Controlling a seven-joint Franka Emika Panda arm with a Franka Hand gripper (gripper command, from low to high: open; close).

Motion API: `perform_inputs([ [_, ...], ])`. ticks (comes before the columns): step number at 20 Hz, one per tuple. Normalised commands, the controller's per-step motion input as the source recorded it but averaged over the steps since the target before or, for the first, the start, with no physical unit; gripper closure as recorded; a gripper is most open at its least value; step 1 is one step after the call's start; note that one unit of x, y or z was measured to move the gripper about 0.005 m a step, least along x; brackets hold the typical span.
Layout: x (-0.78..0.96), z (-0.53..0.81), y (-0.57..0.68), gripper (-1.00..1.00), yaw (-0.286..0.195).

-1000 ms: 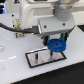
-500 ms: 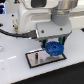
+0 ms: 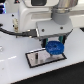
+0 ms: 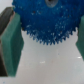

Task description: Insert the blue gear onto the right peg, followed by the red gear

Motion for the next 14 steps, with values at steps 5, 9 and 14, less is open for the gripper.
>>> perform_inputs([
  [5,0.09,0.13,-0.06,1.0,0.0],
  [9,0.12,0.02,-0.13,1.0,0.0],
  [14,-0.06,0.25,-0.06,1.0,0.0],
])
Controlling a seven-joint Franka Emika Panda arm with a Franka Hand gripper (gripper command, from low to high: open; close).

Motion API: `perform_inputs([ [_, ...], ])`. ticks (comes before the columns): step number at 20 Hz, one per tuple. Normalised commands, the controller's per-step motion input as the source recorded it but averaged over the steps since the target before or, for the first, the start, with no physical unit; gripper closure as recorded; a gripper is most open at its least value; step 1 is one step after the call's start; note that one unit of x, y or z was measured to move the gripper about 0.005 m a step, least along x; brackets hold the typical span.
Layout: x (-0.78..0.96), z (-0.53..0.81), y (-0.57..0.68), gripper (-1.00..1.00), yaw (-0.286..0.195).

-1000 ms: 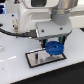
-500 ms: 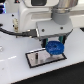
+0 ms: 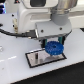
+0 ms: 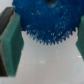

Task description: Insert the blue gear onto the right peg, followed by the red gear

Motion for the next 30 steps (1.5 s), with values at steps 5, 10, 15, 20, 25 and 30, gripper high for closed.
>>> perform_inputs([
  [5,0.14,0.0,-0.09,1.0,0.0],
  [10,0.15,-0.12,-0.13,1.0,0.0],
  [15,0.13,-0.08,-0.1,1.0,0.0],
  [20,-0.01,0.11,0.03,1.0,0.0],
  [25,-0.26,0.22,0.1,1.0,0.0],
  [30,0.11,0.01,-0.06,1.0,0.0],
])
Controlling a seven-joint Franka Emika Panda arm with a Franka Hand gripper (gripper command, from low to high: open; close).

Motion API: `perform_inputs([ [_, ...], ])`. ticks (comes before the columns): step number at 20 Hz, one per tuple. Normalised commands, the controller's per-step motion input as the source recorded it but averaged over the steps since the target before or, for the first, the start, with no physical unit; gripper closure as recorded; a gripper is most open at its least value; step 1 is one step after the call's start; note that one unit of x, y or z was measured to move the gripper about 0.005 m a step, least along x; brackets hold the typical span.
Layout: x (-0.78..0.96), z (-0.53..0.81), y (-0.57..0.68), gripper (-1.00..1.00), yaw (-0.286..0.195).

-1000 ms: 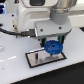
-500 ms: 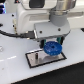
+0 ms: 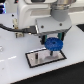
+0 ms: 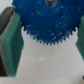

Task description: Insert the blue gear onto the right peg, followed by the red gear

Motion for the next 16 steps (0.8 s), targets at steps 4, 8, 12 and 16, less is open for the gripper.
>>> perform_inputs([
  [4,0.22,-0.14,-0.06,1.0,0.0],
  [8,0.16,-0.18,-0.05,1.0,0.0],
  [12,0.06,-0.05,0.0,1.0,0.0],
  [16,0.01,-0.18,0.01,1.0,0.0],
])
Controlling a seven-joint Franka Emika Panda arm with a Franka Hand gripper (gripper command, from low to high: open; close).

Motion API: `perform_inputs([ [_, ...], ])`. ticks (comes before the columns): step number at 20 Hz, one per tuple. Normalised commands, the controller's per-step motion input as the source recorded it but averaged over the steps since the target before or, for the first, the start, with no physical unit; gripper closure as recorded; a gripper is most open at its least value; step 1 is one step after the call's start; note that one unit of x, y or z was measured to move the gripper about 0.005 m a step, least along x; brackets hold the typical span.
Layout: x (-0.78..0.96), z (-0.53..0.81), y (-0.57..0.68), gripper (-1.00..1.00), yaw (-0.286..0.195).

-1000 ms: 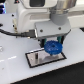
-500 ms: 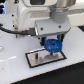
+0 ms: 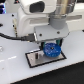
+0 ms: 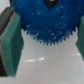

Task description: Insert the blue gear onto the right peg, followed by the red gear

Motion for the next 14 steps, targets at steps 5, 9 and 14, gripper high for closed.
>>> perform_inputs([
  [5,0.05,-0.05,0.02,1.0,0.0],
  [9,0.06,-0.03,0.02,1.0,0.0],
  [14,0.03,0.04,0.07,-1.0,0.0],
])
